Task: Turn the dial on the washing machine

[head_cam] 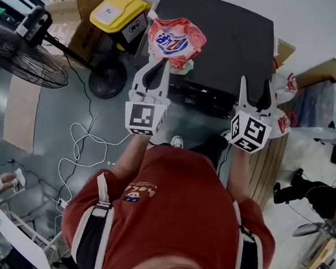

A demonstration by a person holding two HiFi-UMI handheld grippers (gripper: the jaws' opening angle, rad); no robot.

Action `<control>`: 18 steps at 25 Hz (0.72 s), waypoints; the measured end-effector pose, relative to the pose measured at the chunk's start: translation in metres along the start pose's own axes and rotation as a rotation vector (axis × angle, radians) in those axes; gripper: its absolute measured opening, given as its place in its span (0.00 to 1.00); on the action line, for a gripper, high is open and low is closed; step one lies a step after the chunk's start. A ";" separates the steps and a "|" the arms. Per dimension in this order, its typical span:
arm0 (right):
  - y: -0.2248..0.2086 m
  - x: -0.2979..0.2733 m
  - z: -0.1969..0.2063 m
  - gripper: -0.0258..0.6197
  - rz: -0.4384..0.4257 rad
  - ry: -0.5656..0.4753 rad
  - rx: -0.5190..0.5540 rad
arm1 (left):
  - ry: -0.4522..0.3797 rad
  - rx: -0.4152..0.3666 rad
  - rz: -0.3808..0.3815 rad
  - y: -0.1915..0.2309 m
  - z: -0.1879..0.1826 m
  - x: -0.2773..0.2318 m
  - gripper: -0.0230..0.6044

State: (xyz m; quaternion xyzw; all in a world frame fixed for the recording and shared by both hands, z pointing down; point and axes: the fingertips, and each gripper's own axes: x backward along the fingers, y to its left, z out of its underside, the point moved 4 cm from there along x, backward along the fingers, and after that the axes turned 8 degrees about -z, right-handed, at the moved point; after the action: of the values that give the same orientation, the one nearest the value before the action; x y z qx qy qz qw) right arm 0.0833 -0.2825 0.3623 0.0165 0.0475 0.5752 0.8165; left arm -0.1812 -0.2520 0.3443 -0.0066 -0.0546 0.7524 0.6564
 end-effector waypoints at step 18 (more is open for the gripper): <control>0.015 -0.009 -0.017 0.32 -0.038 -0.056 0.049 | 0.005 -0.011 -0.032 0.004 0.005 -0.013 0.05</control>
State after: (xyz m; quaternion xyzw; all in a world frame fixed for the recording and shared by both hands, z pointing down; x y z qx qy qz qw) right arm 0.0649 -0.2863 0.3470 0.0516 0.0391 0.5574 0.8277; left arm -0.1838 -0.2659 0.3479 -0.0111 -0.0574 0.7414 0.6685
